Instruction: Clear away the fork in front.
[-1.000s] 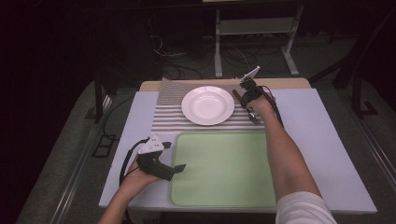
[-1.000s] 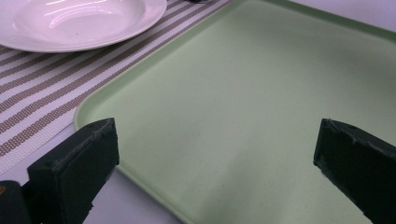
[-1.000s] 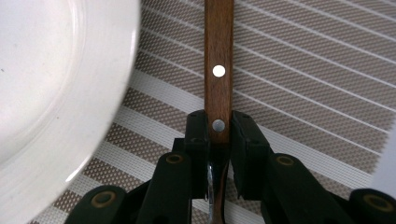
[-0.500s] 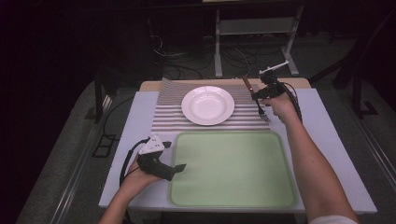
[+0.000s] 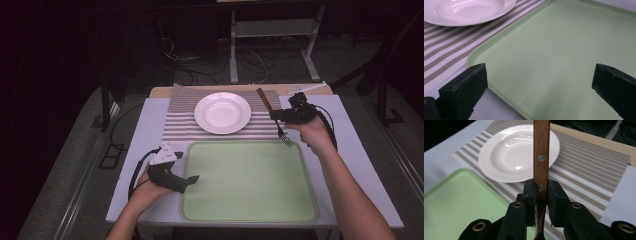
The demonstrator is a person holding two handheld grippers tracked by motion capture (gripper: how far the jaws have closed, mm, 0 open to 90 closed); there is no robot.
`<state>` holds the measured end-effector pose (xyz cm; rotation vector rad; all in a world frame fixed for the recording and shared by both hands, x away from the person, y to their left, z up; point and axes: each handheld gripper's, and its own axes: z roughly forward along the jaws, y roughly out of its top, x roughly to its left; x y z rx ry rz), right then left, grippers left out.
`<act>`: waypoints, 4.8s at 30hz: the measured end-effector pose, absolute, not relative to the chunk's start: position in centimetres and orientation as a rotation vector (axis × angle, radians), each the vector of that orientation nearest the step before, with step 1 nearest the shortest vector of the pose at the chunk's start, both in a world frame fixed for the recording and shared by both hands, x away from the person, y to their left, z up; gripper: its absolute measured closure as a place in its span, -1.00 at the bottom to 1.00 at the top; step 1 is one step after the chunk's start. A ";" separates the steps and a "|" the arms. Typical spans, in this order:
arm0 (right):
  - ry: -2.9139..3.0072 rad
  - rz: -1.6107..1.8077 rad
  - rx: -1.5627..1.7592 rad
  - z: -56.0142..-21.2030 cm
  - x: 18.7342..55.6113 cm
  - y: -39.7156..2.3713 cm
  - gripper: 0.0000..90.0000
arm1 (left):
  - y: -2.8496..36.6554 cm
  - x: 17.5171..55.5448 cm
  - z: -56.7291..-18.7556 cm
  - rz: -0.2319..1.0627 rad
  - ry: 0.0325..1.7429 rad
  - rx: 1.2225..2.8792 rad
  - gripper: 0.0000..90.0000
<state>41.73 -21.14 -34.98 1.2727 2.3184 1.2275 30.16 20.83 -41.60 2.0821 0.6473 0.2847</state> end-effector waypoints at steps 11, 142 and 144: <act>2.337 1.336 1.128 -35.9 37.0 -21.8 0.71 | 20.7 30.1 -41.9 0.305 0.667 2.100 -1.00; 2.308 1.390 0.989 -41.1 30.6 -20.3 -0.69 | 14.2 34.4 -35.5 -0.020 0.592 1.796 0.79; 2.302 1.381 0.994 -41.4 30.4 -21.0 -0.69 | 15.3 34.2 -35.2 -0.020 0.594 1.792 0.79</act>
